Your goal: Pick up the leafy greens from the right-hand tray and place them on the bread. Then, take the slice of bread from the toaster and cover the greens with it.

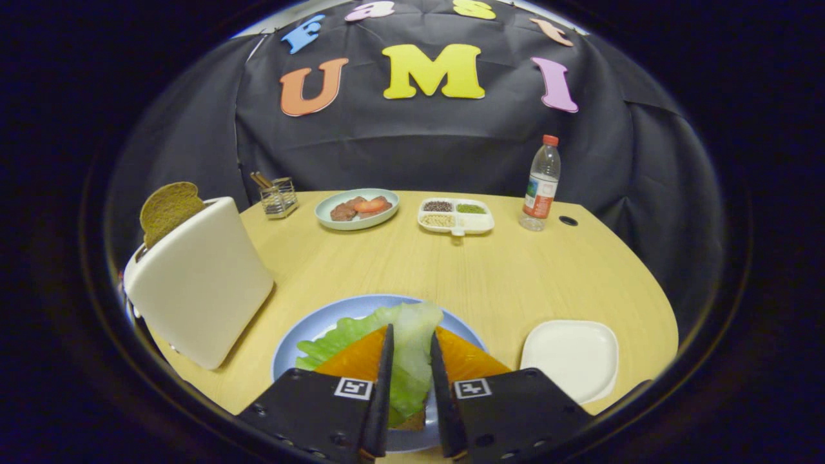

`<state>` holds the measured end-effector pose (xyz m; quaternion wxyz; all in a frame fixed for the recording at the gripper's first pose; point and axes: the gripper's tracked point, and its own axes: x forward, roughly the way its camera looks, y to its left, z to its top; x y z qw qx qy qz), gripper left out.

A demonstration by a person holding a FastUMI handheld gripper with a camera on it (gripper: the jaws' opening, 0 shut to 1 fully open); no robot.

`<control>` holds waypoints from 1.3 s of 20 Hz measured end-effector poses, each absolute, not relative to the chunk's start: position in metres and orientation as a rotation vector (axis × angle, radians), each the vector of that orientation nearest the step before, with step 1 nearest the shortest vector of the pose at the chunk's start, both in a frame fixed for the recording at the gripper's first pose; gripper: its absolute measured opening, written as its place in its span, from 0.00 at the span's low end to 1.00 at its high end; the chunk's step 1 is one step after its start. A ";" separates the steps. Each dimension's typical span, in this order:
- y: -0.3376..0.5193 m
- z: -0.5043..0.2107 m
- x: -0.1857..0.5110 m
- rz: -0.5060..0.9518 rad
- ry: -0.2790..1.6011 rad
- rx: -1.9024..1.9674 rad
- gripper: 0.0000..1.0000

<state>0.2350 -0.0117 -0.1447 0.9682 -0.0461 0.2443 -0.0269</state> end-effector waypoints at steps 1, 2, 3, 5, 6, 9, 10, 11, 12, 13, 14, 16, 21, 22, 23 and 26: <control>-0.012 -0.139 0.232 -0.053 0.485 -0.085 0.37; -0.008 -0.132 0.229 -0.048 0.475 -0.082 0.44; -0.009 -0.123 0.225 -0.053 0.459 -0.087 0.52; -0.002 -0.099 0.217 -0.050 0.425 -0.100 0.72; 0.001 -0.084 0.213 -0.055 0.406 -0.107 0.84; 0.028 -0.038 0.201 -0.030 0.334 -0.111 0.98; 0.040 -0.021 0.197 -0.017 0.305 -0.106 0.96; 0.052 -0.007 0.194 -0.009 0.283 -0.105 0.96; 0.065 0.005 0.191 0.000 0.266 -0.101 0.96; 0.079 0.014 0.189 0.012 0.253 -0.092 0.96; 0.099 0.023 0.188 0.037 0.242 -0.078 0.96; 0.130 0.036 0.190 0.073 0.226 -0.055 0.96; 0.210 0.028 0.205 0.144 0.256 -0.038 0.96; 0.227 0.022 0.212 0.160 0.269 -0.038 0.96; 0.240 0.017 0.216 0.170 0.277 -0.037 0.96; 0.270 0.002 0.228 0.166 0.297 -0.037 0.96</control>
